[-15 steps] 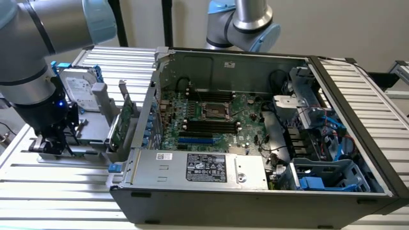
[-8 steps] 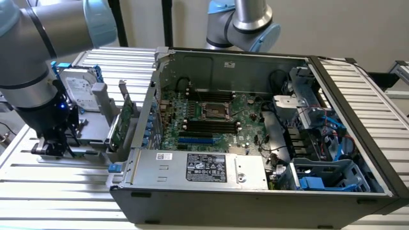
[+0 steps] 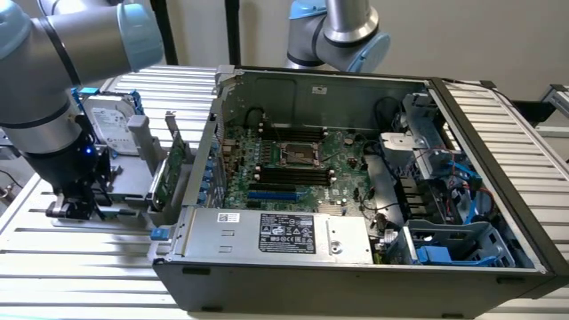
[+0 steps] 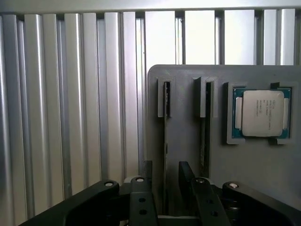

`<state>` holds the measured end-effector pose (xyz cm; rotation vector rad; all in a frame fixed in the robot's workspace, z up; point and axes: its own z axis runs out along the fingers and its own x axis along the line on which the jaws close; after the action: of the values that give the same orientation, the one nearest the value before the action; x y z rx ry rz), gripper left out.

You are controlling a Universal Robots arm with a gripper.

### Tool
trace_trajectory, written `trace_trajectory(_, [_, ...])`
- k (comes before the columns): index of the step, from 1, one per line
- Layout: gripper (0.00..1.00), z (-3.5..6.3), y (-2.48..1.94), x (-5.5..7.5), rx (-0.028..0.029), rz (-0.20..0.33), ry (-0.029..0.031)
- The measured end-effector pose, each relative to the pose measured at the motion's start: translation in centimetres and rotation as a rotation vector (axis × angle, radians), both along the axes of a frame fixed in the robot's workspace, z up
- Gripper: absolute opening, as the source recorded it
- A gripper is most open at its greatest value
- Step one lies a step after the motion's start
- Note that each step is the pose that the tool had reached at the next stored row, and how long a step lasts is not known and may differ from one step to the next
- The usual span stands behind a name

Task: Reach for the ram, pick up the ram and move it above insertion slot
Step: 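Pick up the ram and move it above insertion slot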

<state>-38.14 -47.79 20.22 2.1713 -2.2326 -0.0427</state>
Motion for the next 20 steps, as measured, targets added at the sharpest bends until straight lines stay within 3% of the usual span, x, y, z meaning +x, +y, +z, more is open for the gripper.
trace_trajectory(8, [0.36, -0.44, 0.00, -0.03, 0.0000, 0.001, -0.0001])
trace_trajectory(9, [0.27, -0.47, 0.00, -0.03, 0.0000, 0.001, 0.0000])
trace_trajectory(12, [0.22, -0.50, 0.00, -0.03, 0.0000, 0.001, 0.0001])
trace_trajectory(13, [0.15, -0.50, 0.00, -0.03, 0.0000, 0.001, 0.0000])
trace_trajectory(20, [0.13, -0.51, 0.00, -0.03, 0.0000, 0.001, 0.0000])
